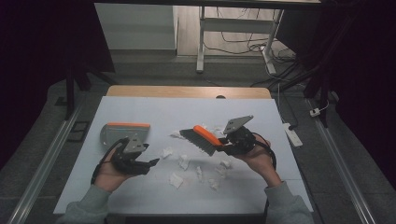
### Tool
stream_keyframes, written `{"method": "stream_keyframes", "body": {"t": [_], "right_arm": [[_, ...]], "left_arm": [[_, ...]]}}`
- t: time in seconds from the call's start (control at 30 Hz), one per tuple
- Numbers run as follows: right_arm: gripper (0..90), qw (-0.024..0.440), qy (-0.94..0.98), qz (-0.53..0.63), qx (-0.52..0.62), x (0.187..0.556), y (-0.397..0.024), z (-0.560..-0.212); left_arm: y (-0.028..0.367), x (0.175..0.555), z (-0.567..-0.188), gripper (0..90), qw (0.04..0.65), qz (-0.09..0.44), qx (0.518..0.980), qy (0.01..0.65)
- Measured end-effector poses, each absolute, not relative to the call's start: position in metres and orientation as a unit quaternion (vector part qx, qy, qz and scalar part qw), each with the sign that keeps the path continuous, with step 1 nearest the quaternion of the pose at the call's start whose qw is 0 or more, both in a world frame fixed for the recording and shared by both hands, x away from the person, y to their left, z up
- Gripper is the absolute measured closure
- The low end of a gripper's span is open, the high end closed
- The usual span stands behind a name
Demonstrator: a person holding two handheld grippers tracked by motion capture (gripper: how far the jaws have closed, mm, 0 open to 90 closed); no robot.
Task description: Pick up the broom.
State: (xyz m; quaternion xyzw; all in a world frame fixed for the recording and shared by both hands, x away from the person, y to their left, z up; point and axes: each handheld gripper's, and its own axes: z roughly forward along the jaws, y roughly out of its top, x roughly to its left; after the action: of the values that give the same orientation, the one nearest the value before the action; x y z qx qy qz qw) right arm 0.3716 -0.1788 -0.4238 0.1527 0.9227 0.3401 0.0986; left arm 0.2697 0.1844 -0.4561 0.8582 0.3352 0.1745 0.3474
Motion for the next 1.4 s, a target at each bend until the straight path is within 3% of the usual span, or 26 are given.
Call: {"method": "stream_keyframes", "body": {"t": [0.4, 0.9, 1.4], "right_arm": [[70.3, 0.120, 0.910, 0.342, 0.200, 0.385, -0.196, -0.425], [70.3, 0.156, 0.890, 0.345, 0.256, 0.396, -0.236, -0.416], [70.3, 0.190, 0.879, 0.333, 0.284, 0.409, -0.248, -0.418]], "left_arm": [[0.218, 0.260, -0.479, 35.8, 0.370, 0.179, 0.827, 0.383], [0.232, 0.254, -0.495, 36.4, 0.374, 0.169, 0.823, 0.392], [0.233, 0.253, -0.496, 37.2, 0.377, 0.172, 0.822, 0.392]]}}
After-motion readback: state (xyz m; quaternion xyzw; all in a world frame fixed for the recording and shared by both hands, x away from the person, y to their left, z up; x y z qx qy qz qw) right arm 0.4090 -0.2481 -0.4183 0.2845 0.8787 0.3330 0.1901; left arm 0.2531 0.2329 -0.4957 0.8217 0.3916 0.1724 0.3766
